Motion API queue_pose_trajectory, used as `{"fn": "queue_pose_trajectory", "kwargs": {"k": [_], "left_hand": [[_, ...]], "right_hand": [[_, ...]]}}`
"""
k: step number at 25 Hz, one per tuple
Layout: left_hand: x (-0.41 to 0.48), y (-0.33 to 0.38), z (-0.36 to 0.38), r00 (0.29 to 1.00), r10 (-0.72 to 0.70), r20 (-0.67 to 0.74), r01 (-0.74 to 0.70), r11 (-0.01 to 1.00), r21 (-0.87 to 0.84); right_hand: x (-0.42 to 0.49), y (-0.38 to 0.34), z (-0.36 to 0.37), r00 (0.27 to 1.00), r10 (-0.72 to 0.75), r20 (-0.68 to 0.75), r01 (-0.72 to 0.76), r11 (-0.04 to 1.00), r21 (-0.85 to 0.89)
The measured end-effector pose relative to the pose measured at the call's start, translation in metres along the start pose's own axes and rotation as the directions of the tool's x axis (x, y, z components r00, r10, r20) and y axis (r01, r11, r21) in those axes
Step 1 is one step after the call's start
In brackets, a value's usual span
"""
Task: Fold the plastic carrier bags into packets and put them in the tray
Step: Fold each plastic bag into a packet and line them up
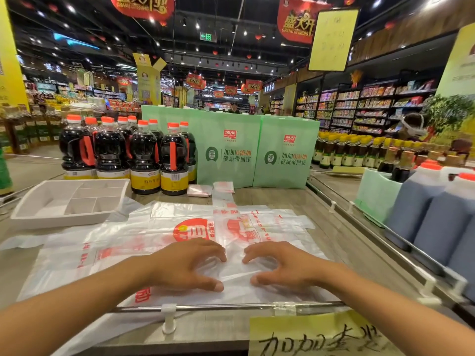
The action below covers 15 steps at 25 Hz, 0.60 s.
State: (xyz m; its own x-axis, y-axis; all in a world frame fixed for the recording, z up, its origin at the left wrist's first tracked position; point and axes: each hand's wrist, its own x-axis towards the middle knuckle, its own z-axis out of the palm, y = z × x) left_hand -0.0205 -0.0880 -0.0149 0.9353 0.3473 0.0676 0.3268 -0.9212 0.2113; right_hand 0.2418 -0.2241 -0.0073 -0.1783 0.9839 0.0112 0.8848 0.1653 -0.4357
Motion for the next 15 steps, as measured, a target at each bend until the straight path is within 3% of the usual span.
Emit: {"fn": "queue_pose_trajectory", "kwargs": {"k": [8,15], "left_hand": [[0.002,-0.01,0.008,0.998,0.01,-0.066,-0.008,1.0,0.022],[0.005,-0.01,0.006,0.994,-0.058,-0.095,0.047,0.992,-0.113]], "right_hand": [[0.006,0.013,0.01,0.998,0.028,-0.064,-0.02,0.992,0.125],[0.013,0.012,0.01,0.994,0.019,-0.108,-0.025,0.998,-0.052]]}}
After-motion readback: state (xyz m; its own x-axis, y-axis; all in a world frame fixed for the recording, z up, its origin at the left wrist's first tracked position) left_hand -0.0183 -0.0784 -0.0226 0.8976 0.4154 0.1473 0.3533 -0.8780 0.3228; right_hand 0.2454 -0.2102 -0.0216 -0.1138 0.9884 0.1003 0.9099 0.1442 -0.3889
